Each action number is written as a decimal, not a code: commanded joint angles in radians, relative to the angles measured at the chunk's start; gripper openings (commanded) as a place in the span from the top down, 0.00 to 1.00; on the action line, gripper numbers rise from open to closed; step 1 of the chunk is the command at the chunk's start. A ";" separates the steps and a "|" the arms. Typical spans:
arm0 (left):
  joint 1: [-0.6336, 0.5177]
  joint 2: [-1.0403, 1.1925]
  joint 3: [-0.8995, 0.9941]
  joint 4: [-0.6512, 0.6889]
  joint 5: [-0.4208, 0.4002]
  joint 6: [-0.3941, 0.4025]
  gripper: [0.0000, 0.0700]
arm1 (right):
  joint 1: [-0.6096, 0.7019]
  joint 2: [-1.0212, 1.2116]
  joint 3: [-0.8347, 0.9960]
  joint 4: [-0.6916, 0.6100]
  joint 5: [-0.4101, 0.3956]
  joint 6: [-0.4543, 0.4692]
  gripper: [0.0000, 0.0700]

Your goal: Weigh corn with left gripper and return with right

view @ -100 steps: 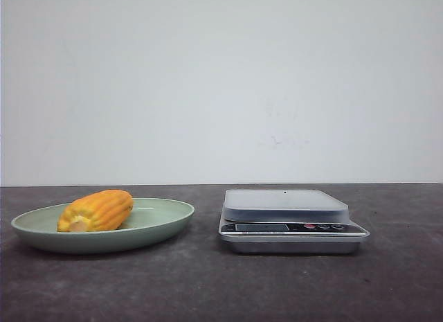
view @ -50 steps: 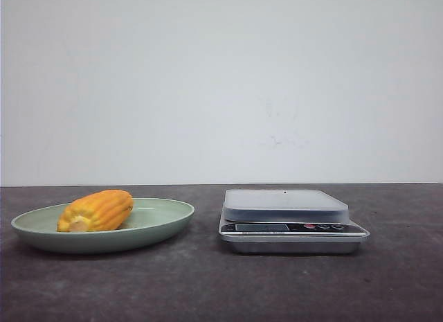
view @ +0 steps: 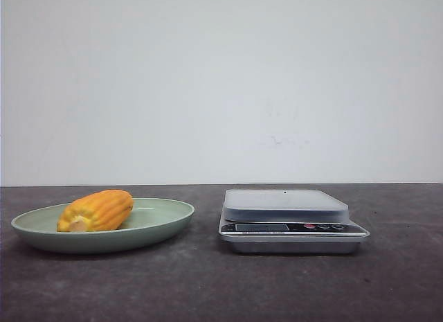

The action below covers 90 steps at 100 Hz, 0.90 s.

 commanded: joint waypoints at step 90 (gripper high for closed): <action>0.001 -0.001 -0.018 -0.003 0.004 0.012 0.98 | 0.000 -0.001 -0.006 -0.008 -0.015 0.037 0.98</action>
